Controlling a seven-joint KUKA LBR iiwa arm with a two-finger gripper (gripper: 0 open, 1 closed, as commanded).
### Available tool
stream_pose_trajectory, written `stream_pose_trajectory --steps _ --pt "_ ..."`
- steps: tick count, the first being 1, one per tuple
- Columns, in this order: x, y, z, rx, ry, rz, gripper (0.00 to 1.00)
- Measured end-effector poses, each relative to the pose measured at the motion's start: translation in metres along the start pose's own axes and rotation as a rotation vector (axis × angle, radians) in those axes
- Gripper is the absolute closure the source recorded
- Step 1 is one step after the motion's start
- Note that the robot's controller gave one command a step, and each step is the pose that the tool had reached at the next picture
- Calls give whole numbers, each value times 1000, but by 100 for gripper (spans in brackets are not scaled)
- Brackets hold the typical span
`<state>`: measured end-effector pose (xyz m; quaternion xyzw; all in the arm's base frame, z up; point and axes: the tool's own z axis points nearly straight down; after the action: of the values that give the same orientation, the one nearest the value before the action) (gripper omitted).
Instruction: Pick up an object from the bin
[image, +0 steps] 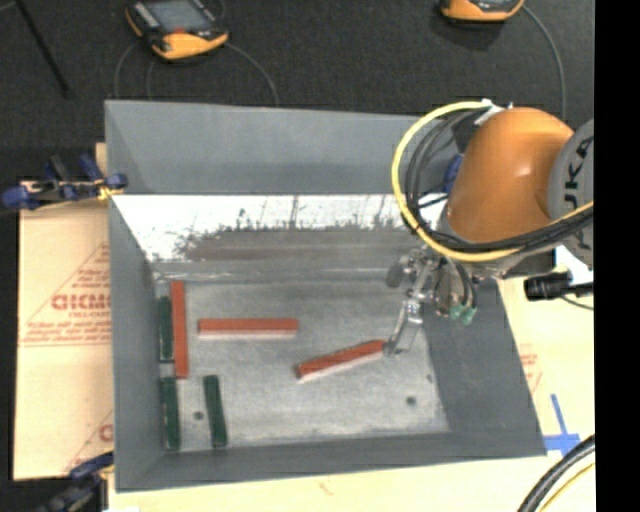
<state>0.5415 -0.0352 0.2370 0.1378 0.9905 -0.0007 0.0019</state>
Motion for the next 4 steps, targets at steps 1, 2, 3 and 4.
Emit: stream_pose_trajectory --steps 1,2,3,4 --pt "-9 7 48 -2 -8 -8 0" --pt "-37 43 111 -2 -7 -168 0" --pt "17 22 161 -1 2 94 100" --pt "17 22 161 0 2 93 100"
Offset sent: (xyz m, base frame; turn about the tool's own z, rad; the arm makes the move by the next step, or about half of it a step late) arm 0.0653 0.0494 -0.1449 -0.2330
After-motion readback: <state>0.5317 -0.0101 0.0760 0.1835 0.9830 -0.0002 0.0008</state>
